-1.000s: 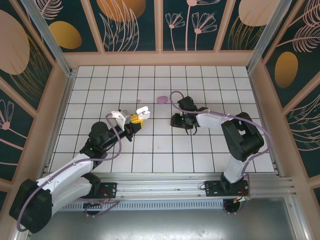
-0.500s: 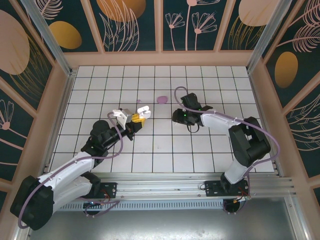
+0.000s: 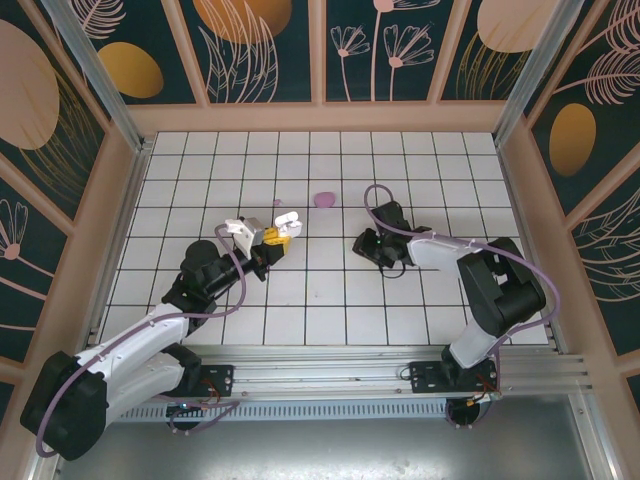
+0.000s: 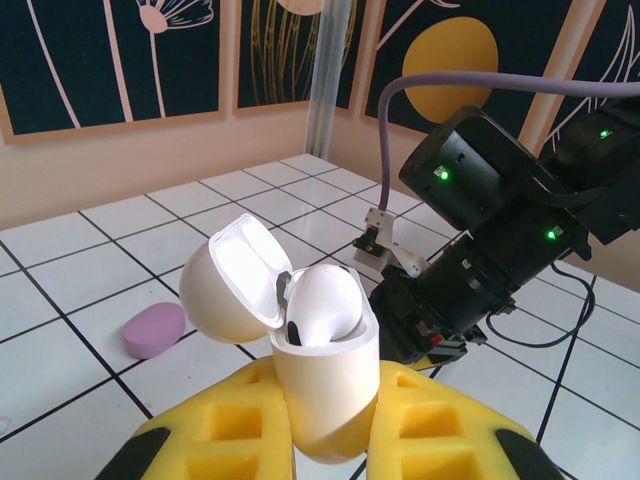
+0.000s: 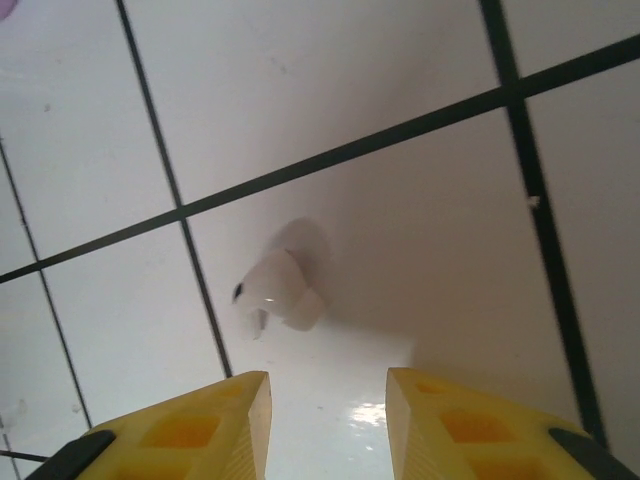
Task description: Insert wireless bluetooth earbuds into charging case
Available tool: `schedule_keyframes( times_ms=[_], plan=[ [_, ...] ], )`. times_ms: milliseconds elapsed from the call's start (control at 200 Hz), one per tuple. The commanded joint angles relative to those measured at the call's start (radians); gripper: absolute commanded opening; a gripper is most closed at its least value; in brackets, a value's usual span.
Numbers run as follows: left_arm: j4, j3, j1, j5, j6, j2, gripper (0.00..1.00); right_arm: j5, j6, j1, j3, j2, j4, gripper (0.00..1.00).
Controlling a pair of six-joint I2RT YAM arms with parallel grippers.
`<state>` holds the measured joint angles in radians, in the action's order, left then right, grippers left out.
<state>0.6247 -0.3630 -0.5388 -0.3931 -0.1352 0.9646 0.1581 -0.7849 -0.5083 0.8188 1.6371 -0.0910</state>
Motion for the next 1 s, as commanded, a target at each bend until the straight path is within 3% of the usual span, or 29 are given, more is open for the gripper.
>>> schedule_keyframes(
  times_ms=[0,746,996],
  plan=[
    [0.036,-0.008,-0.001,-0.016,-0.003,-0.014,0.00,0.020,-0.032,-0.012,0.020,0.033,0.050,0.35],
    [0.018,0.024,0.000,0.002,0.007,-0.072,0.00,0.002,0.042,-0.001,0.168,0.166,-0.006,0.35],
    [0.020,0.021,-0.001,-0.001,0.010,-0.066,0.00,-0.103,0.116,-0.010,0.266,0.219,-0.163,0.36]
  ],
)
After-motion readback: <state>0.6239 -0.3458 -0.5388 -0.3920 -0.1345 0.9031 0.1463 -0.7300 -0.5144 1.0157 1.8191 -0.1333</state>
